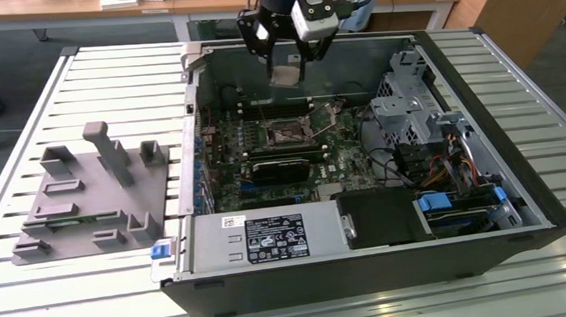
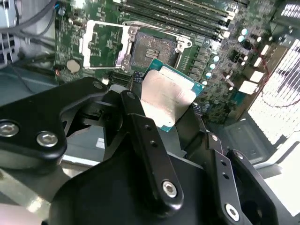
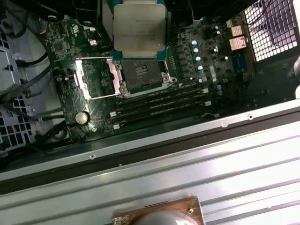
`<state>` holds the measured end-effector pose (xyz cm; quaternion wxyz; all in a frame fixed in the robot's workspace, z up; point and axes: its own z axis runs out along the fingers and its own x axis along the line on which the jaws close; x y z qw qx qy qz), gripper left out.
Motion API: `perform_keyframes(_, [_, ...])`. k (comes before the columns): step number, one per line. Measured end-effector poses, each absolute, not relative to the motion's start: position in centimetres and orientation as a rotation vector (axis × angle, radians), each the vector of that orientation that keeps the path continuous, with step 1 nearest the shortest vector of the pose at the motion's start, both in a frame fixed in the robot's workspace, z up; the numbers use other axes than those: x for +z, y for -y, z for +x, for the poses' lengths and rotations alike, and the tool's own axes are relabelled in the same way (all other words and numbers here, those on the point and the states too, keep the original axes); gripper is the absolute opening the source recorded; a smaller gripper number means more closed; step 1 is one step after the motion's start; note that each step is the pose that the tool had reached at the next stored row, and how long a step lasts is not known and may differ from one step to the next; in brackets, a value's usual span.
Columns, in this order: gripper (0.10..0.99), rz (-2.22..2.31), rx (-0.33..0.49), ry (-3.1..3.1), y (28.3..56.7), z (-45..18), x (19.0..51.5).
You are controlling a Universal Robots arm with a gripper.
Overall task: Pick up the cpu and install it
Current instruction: 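Place the cpu into insertion slot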
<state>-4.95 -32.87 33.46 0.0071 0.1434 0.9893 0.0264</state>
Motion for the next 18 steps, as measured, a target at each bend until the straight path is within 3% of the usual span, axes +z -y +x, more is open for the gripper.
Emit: perform_keyframes(18, [0.541, 0.944, 0.078, -2.972, 32.9, -4.9, 32.2])
